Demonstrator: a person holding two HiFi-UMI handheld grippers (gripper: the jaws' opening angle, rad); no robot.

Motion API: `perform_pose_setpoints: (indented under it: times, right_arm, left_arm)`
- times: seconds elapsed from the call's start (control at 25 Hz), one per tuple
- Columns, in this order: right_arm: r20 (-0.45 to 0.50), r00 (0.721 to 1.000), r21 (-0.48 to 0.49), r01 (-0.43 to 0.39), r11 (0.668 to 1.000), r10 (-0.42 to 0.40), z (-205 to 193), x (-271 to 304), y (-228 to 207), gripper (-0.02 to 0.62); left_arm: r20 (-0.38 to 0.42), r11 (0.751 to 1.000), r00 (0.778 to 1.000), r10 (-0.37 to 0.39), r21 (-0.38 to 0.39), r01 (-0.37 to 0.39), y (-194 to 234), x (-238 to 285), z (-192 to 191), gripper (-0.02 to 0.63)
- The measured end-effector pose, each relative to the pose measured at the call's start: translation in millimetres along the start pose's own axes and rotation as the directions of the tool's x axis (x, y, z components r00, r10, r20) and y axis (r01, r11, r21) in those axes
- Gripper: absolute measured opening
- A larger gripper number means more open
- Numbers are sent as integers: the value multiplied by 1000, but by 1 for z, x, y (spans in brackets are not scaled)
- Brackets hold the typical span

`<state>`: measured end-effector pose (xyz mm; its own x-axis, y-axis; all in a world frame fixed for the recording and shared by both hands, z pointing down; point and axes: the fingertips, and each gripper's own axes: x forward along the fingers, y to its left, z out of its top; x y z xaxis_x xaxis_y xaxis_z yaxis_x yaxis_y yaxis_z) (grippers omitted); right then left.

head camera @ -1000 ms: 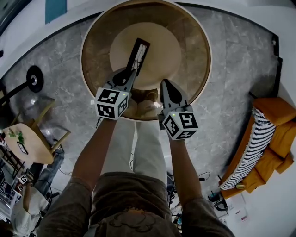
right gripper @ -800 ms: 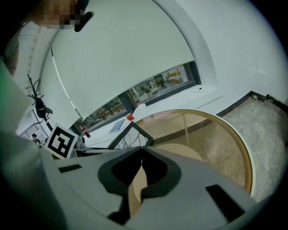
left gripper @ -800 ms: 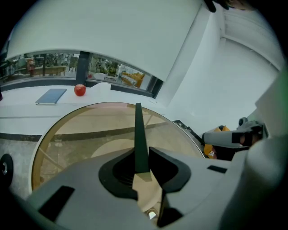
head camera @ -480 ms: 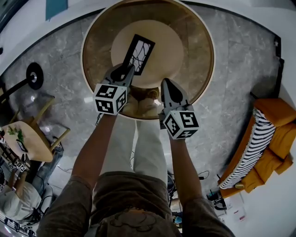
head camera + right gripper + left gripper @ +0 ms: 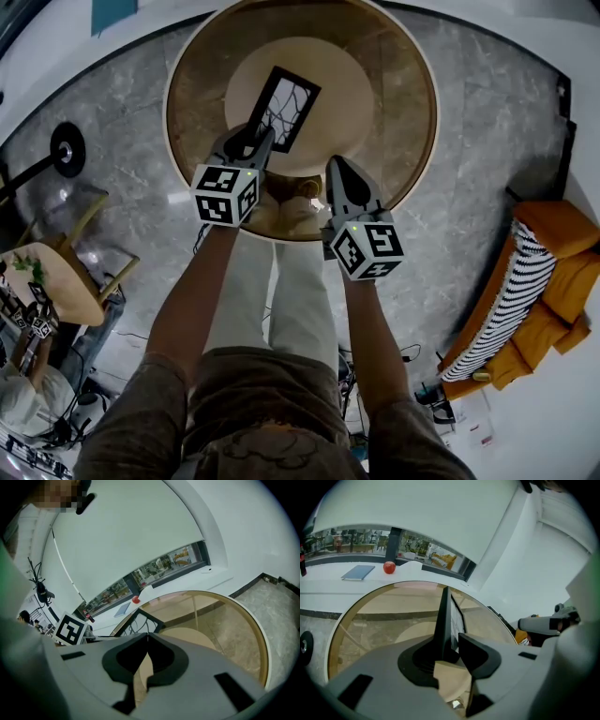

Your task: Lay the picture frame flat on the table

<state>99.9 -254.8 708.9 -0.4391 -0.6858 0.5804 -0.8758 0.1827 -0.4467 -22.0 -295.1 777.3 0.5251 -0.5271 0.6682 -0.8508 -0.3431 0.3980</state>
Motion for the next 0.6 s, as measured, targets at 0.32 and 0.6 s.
perform_pose_setpoints:
  times: [0.32,0.6]
  right_arm:
    - [-9,1000,7,-8,1000,8,-4,0,2,19]
    - [-16,1000,9,-6,1000,6,-7,1,1,20]
  left_arm:
    - [-18,999,999,40,17,-40,8,3,-4,162]
    - [-33,998,998,59,8,-58,15,6,-10,193]
